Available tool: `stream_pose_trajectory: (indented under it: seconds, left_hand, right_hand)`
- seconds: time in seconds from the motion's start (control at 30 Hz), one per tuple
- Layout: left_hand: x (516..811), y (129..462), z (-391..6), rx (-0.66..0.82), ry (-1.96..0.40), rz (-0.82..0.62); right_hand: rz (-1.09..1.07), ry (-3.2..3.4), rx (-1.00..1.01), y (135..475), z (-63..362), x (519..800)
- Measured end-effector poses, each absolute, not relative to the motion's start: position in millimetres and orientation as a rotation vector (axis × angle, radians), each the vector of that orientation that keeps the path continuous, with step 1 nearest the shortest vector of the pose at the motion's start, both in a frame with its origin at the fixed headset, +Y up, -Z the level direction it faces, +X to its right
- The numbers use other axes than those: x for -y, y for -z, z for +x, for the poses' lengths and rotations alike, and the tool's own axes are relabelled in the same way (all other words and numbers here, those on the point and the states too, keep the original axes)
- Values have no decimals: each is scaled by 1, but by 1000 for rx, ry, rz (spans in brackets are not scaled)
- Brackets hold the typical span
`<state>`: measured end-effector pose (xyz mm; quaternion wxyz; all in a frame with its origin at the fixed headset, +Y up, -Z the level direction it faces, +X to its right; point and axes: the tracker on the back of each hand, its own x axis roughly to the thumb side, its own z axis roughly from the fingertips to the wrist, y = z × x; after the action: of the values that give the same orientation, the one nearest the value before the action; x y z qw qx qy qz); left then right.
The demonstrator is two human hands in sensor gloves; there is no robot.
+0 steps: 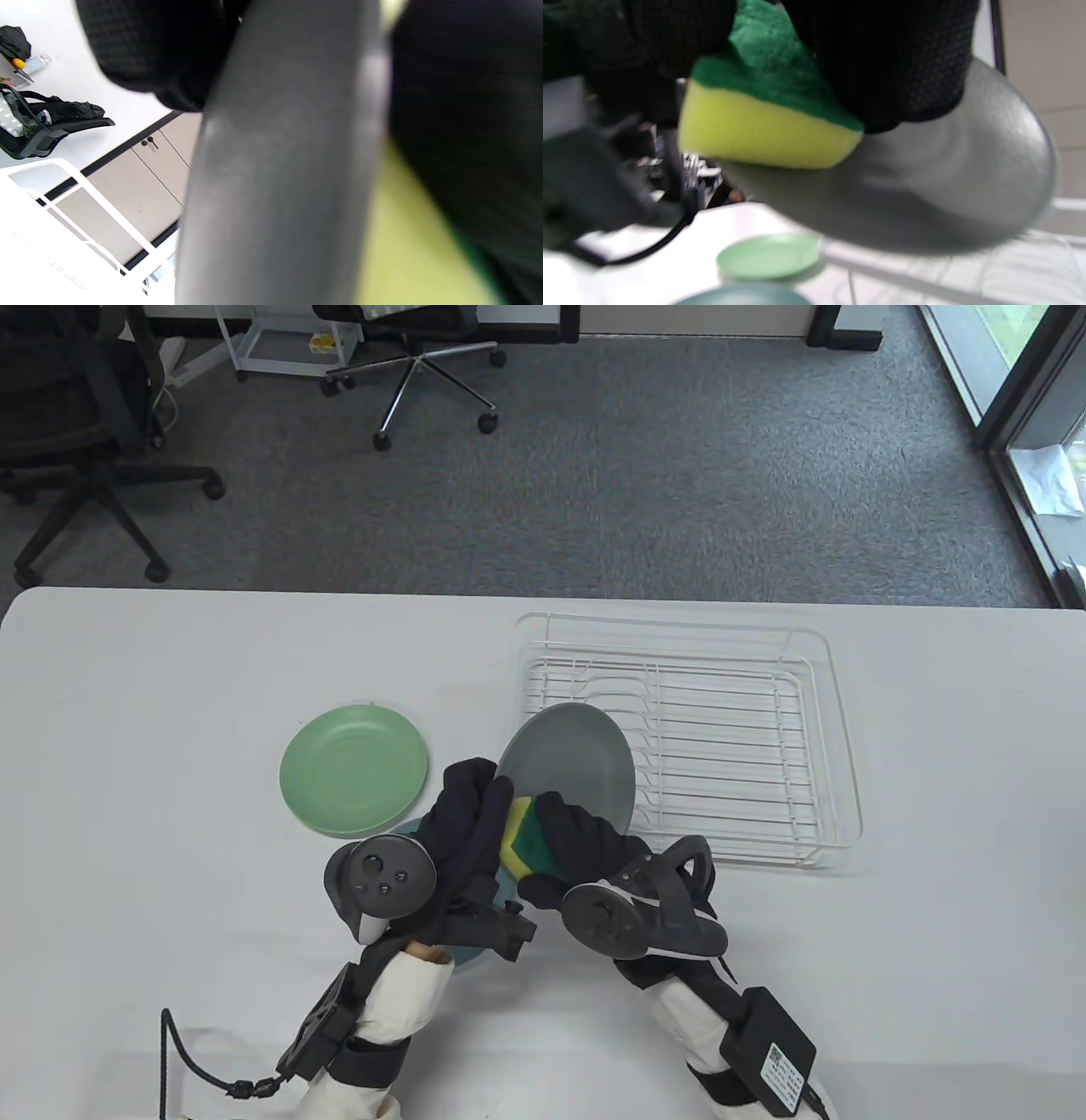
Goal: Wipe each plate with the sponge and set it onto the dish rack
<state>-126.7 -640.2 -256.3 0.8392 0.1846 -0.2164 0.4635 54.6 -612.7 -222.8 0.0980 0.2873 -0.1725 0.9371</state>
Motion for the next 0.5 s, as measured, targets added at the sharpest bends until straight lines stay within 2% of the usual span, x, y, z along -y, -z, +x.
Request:
stream_pose_trajectory:
  seconds: [0.27,0.33,0.5]
  left_hand:
    - [639,249,-110,555,-923,358]
    - [638,246,-107,568,-899,367]
    - [635,244,-108,562,-898,407]
  right_hand:
    - [584,-2753,801,237,79,620]
    - [517,-2744,792,243,86,622]
    - [415,-2848,626,253,99,627]
